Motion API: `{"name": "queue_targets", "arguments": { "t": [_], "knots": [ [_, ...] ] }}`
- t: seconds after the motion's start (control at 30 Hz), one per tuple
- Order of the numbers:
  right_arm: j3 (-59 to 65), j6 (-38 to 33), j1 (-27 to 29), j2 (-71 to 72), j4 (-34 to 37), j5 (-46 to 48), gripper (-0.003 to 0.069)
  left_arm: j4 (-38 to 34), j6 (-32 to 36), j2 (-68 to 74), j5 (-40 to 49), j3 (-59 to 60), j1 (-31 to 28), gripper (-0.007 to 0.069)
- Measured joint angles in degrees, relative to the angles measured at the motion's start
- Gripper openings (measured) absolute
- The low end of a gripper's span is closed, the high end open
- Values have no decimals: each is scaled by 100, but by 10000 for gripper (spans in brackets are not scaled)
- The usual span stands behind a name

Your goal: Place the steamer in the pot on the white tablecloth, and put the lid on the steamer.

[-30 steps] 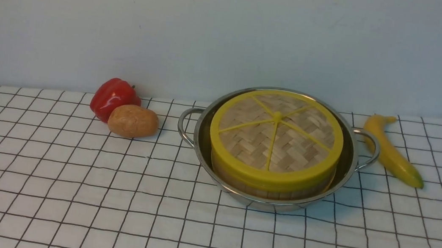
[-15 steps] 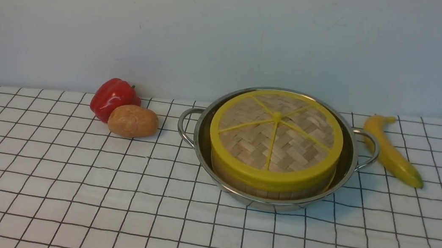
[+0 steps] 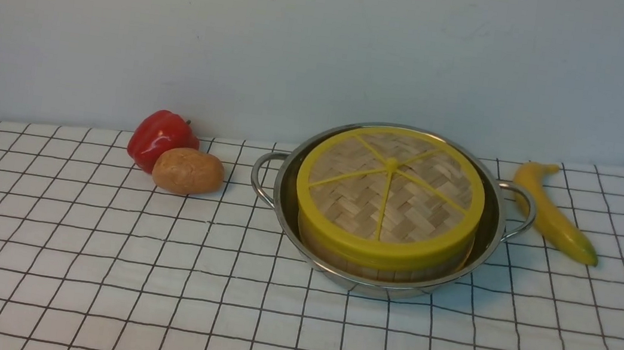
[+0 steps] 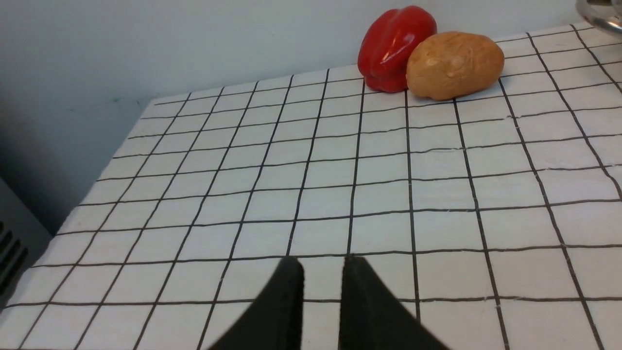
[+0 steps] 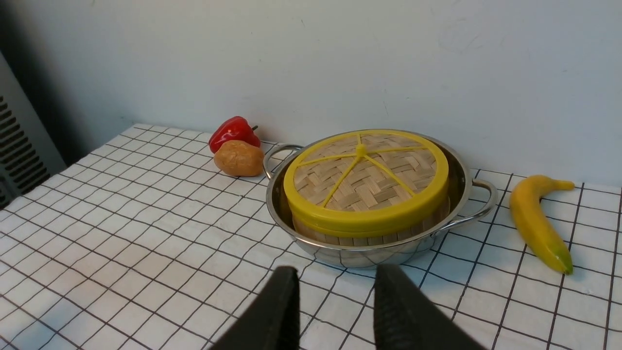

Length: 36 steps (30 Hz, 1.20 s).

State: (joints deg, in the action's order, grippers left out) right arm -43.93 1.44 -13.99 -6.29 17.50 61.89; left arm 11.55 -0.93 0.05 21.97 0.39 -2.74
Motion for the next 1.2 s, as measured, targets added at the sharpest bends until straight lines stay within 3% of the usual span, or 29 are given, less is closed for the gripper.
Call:
{"name": "queue_targets", "arguments": {
  "t": [0.47,0.63,0.67,1.0,1.2],
  "knots": [
    [38,-143,5,0,-211,-65,240,-1,-1,0,-48,0,0,139],
    [696,-315,346,-5,-778,-968,240,-1,-1,0,-48,0,0,147],
    [1139,-326,567,-11,-893,-1516,240,-1,-1,0,-48,0,0,149],
    [3664,-332,1359,3,-952,-4659,240,-1,-1,0,-50,0,0,169],
    [4239,-332,1359,194,-952,-5012,240,-1,-1,0,-54,0,0,180]
  ]
}}
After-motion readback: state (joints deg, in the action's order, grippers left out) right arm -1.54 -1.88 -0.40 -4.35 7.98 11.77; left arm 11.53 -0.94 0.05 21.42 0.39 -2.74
